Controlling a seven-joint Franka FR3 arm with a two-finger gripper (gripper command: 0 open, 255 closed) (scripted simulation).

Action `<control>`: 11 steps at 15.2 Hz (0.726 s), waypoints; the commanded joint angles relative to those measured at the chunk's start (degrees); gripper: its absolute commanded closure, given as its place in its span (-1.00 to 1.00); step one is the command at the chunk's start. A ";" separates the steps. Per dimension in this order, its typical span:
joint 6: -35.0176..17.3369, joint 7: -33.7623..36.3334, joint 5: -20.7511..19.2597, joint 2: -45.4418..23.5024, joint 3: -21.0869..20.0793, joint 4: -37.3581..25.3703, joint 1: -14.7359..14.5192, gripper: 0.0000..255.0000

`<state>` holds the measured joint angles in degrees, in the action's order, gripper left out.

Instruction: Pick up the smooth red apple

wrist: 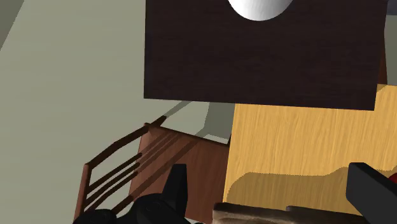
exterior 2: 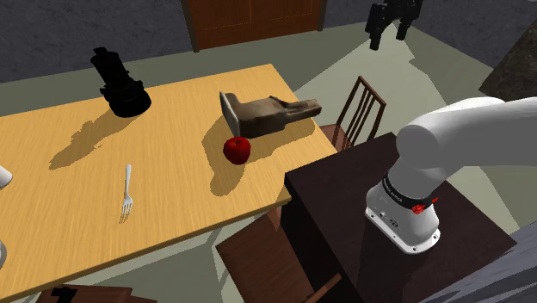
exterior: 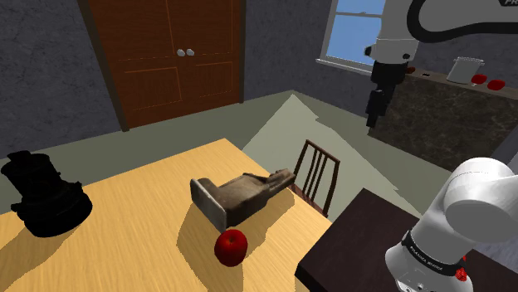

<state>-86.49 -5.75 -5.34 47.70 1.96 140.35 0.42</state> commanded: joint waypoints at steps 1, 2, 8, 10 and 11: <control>0.00 0.00 0.00 0.00 0.00 0.00 0.00 -1.00; -1.48 0.45 0.61 -0.98 -0.70 0.58 -0.59 -1.00; -10.53 2.95 3.89 -8.17 -4.92 2.76 -4.16 -1.00; -13.54 3.72 4.82 -11.04 -6.37 2.98 -5.27 -1.00; -15.03 4.10 5.24 -12.56 -7.08 2.99 -5.82 -1.00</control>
<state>-99.52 -2.18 -0.63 36.84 -4.28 143.09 -4.79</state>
